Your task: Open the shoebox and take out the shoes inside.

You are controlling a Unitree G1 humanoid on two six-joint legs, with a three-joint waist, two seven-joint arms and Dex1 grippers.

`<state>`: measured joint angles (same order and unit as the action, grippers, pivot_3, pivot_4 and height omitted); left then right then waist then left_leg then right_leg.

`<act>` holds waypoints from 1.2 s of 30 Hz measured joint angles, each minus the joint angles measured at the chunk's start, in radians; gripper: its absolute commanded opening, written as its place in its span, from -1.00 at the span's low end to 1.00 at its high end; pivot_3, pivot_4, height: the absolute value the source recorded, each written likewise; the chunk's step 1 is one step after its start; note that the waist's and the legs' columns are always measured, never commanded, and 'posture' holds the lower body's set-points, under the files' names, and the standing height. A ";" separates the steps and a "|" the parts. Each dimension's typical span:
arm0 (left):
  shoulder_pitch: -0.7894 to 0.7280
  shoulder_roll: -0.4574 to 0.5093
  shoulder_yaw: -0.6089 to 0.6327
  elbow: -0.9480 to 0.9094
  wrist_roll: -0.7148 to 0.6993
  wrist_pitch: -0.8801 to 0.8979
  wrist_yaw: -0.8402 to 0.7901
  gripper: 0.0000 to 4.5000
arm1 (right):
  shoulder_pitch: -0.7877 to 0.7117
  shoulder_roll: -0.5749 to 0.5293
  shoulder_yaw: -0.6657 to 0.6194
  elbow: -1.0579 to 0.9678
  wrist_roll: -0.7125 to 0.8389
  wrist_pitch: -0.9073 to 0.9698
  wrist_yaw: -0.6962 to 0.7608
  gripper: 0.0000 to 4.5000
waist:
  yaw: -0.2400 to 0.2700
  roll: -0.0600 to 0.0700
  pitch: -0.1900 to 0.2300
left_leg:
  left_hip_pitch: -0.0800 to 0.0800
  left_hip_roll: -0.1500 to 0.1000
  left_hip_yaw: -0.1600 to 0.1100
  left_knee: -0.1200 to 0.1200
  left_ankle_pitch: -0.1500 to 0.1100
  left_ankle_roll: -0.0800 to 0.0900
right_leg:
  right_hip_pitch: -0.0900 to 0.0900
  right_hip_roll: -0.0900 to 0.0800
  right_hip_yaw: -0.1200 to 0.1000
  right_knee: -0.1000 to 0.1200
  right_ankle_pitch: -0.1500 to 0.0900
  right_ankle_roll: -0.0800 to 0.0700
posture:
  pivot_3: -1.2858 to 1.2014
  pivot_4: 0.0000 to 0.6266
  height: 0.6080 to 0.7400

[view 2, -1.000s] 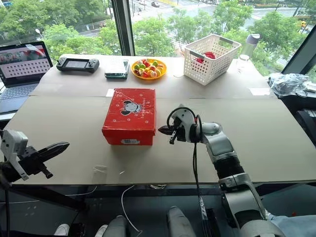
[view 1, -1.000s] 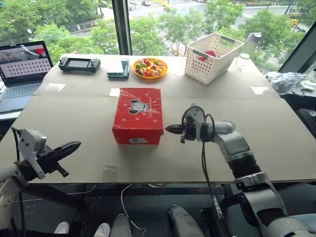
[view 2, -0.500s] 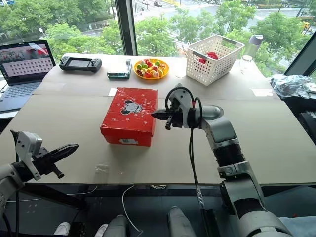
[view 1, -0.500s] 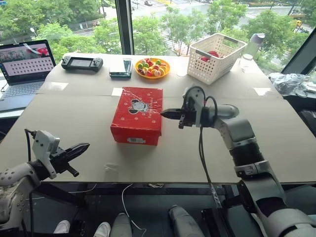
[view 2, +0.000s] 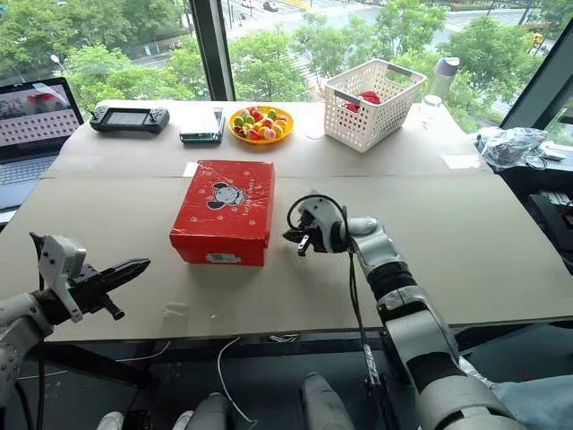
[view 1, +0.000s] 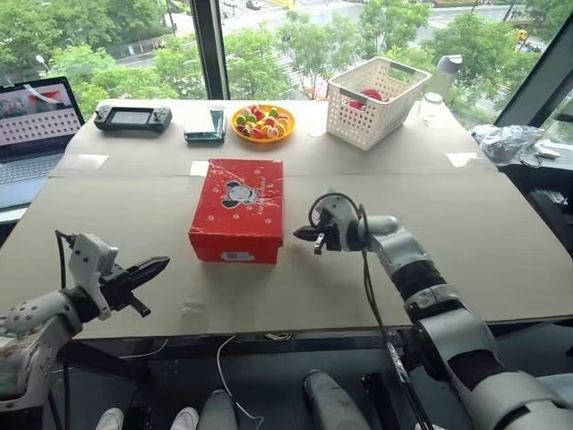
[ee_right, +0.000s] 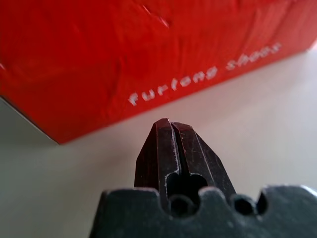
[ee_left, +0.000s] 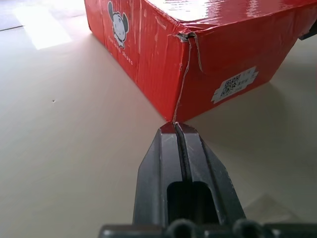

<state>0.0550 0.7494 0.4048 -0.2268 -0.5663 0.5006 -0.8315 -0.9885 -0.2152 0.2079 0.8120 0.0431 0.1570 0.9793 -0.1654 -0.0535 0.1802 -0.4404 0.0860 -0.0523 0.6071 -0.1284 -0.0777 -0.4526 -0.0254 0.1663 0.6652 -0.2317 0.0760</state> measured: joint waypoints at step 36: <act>-0.076 -0.050 -0.109 0.041 0.055 -0.031 0.033 -0.99 | -0.761 0.287 -0.261 0.195 0.127 -0.001 -0.364 -1.00 | 0.004 -0.002 -0.001 | -0.004 0.001 -0.006 -0.004 -0.001 0.000 | -0.001 -0.002 -0.010 -0.001 -0.006 -0.005 | 0.03 -0.52 0.43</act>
<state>-0.0211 0.6991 0.2953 -0.1853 -0.5115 0.4700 -0.7984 -1.7498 0.0723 -0.0528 1.0071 0.1705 0.1559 0.6153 -0.1609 -0.0553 0.1787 -0.4447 0.0866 -0.0582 0.6033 -0.1292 -0.0779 -0.4537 -0.0276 0.1560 0.6645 -0.2382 0.0712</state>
